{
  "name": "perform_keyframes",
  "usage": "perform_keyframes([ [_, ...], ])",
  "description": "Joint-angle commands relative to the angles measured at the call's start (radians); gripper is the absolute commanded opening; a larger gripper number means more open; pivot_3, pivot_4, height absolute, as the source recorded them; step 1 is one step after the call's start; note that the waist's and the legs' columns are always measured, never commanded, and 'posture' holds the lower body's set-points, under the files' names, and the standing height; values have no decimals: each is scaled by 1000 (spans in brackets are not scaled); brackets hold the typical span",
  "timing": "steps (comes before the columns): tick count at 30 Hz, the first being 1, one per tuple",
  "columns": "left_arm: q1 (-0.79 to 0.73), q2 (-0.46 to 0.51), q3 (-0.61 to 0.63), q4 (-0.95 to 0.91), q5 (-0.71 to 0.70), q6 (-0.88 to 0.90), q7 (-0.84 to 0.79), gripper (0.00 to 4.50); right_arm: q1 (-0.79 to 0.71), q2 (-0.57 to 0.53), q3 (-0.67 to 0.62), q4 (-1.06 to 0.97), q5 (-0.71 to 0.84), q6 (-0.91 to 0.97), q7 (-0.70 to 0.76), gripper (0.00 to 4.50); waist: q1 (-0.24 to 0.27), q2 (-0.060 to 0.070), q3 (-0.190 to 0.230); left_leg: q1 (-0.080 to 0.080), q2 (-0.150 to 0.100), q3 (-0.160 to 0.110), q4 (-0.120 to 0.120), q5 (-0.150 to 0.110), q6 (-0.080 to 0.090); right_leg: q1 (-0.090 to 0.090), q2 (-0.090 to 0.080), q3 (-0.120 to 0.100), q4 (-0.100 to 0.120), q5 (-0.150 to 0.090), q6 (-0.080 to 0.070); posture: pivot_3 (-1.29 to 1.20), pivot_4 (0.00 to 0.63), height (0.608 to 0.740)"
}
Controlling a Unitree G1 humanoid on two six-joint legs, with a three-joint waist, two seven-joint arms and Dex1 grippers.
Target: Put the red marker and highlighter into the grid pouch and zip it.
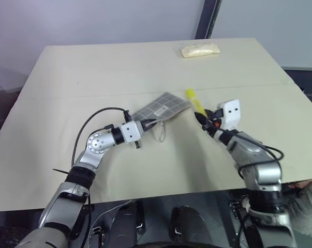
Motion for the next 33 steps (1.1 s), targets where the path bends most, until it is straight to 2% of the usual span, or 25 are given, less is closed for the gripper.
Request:
perform_keyframes([
  [1,-26,-7,12,0,-27,-7,1,0,55,-74,26,-72,-26,-41,67,885,-1,0,0,0,0,0,0,0,0,0,0,0,0,0,0,0,150,740],
  [4,-36,-13,13,11,-34,-10,-2,0,89,-135,70,-57,-85,-77,89,885,-2,0,0,0,0,0,0,0,0,0,0,0,0,0,0,0,150,740],
  [12,-43,-12,4,18,-34,-32,-25,0,23,-65,89,-12,-96,-97,44,885,-2,0,0,0,0,0,0,0,0,-1,0,0,0,0,0,0,150,740],
  [20,-34,3,-3,1,-34,-59,-53,0,-3,-77,120,-21,-118,-91,72,885,-1,0,0,0,0,0,1,0,0,0,0,0,-1,0,0,0,150,740],
  [28,-39,21,-22,1,-27,-105,-89,0,-6,-139,207,-32,-184,-96,134,885,-1,0,0,0,0,0,1,0,0,0,0,0,-1,0,0,0,150,740],
  [33,-50,41,-32,3,-114,-127,-218,0,-53,-202,264,-19,-281,-124,151,885,-1,0,0,0,0,0,1,0,0,0,0,0,0,0,0,0,150,740],
])
